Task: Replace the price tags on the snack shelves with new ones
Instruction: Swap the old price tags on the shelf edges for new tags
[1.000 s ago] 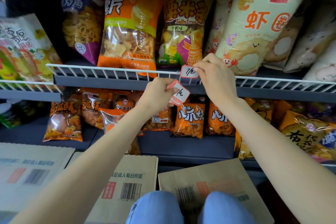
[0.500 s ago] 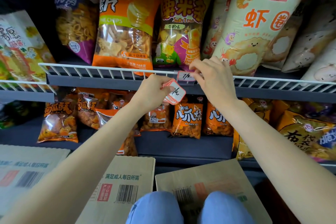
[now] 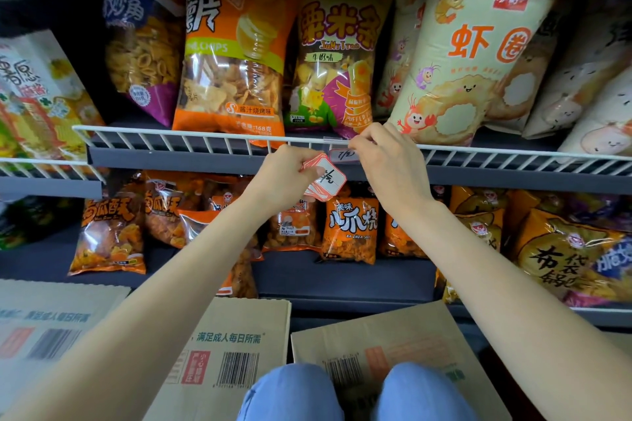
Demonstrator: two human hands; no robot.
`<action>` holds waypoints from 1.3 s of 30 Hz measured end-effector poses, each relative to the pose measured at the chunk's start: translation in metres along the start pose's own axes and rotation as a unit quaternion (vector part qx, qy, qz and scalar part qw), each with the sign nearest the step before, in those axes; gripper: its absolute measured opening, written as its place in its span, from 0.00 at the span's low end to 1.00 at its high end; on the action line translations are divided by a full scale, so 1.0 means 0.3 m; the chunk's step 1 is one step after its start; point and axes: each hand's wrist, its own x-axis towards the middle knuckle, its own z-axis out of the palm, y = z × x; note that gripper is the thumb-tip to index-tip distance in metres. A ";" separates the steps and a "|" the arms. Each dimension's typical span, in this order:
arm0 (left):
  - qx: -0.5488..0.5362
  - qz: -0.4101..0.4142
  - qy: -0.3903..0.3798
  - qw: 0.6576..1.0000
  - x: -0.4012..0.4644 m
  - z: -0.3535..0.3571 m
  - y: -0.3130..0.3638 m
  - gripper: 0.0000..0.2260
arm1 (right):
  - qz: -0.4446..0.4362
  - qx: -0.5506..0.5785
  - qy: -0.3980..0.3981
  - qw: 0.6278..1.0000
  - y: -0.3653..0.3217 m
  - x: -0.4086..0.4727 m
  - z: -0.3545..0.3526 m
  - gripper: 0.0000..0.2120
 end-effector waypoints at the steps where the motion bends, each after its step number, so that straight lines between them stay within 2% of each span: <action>1: -0.006 -0.002 -0.001 1.000 0.001 0.001 -0.001 0.12 | -0.003 0.001 0.004 1.000 -0.002 0.000 -0.004 0.16; 4: -0.022 -0.003 -0.001 1.000 0.003 0.002 -0.004 0.12 | -0.011 0.000 0.012 1.000 0.001 0.002 -0.010 0.18; 14: -0.035 0.000 -0.001 0.999 0.001 0.003 -0.002 0.13 | 0.003 -0.024 0.001 1.000 -0.003 -0.011 -0.006 0.16; 21: -0.096 -0.014 -0.001 0.995 0.007 0.004 0.008 0.11 | 0.001 -0.023 0.013 1.000 -0.005 -0.006 0.007 0.10; 26: -0.126 -0.017 0.002 0.992 0.013 0.004 0.022 0.10 | -0.003 -0.019 0.021 1.000 -0.008 -0.013 0.003 0.14; 31: -0.139 -0.020 0.051 0.989 0.010 0.015 -0.001 0.08 | -0.004 0.002 0.017 1.000 -0.004 -0.019 0.007 0.14; 36: -0.190 -0.030 0.110 0.975 0.002 0.027 -0.003 0.07 | 0.056 0.074 0.030 0.995 -0.025 -0.021 0.003 0.08; 39: -0.195 -0.059 0.141 0.969 0.011 0.013 0.009 0.05 | 0.082 0.094 0.003 0.992 -0.036 -0.009 -0.013 0.07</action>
